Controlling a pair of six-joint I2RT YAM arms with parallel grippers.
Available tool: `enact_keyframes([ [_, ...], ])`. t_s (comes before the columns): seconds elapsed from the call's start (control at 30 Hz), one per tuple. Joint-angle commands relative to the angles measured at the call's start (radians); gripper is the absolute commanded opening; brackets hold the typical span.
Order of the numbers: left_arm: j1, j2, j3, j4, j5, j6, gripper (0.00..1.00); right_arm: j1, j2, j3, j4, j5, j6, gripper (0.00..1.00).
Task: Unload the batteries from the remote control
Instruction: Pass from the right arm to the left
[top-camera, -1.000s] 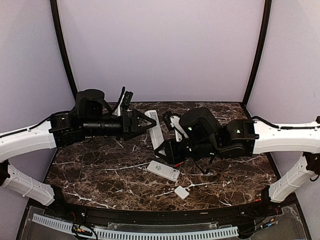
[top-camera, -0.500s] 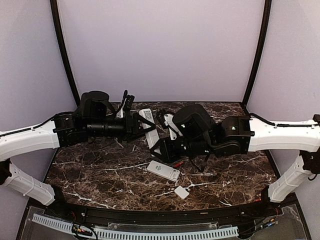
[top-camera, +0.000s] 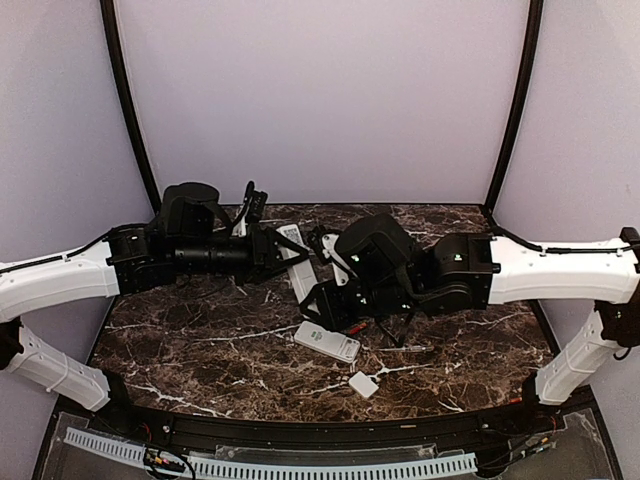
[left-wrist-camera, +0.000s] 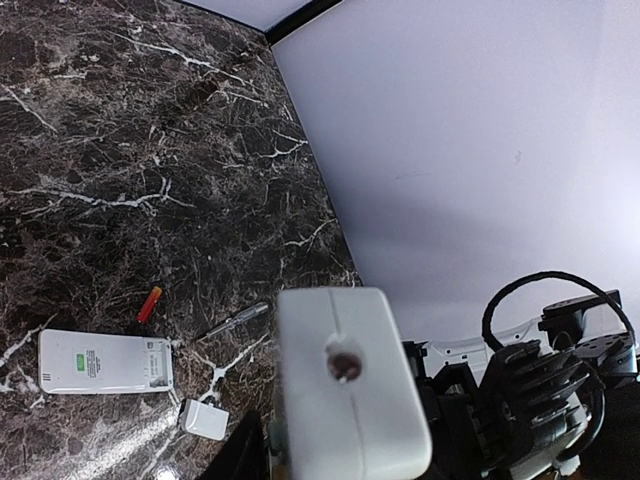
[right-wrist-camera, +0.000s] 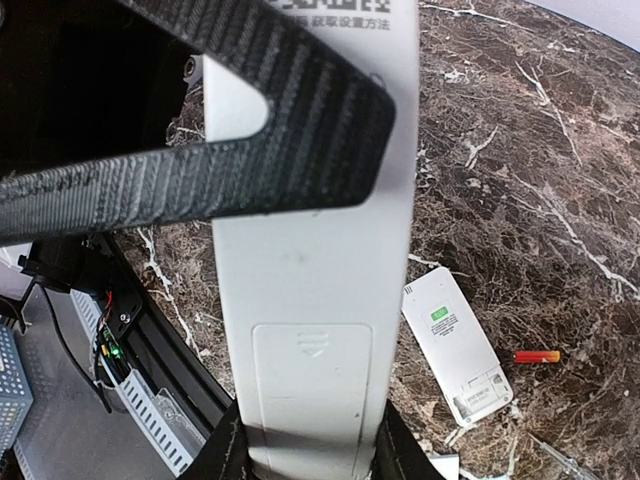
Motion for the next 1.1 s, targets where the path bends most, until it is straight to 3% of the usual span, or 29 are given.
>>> enact_keyframes([
  [0.0, -0.004, -0.01, 0.006, -0.018, -0.01, -0.001, 0.32, 0.01, 0.005, 0.042, 0.003, 0.022, -0.011, 0.04],
  [0.37, -0.005, -0.016, -0.005, -0.013, -0.009, -0.015, 0.17, 0.018, 0.014, 0.049, -0.014, 0.04, -0.002, 0.06],
  [0.5, -0.005, -0.018, -0.01, -0.002, -0.006, -0.023, 0.1, 0.019, 0.01, 0.046, -0.018, 0.05, 0.008, 0.12],
  [0.57, -0.005, -0.026, -0.021, 0.019, -0.007, -0.037, 0.05, 0.019, -0.001, 0.039, -0.016, 0.055, 0.015, 0.2],
  [0.63, -0.004, -0.04, -0.04, 0.045, -0.01, -0.05, 0.01, 0.019, -0.019, 0.025, -0.005, 0.058, 0.02, 0.36],
  [0.87, 0.001, -0.082, -0.067, 0.088, -0.023, -0.042, 0.0, 0.018, -0.134, -0.073, 0.094, 0.075, 0.046, 0.8],
  [0.97, 0.014, -0.091, -0.094, 0.146, 0.019, -0.031, 0.0, 0.012, -0.181, -0.12, 0.155, 0.054, 0.051, 0.89],
  [1.07, 0.03, -0.096, -0.128, 0.24, 0.084, -0.002, 0.0, -0.018, -0.222, -0.187, 0.236, -0.011, 0.088, 0.91],
])
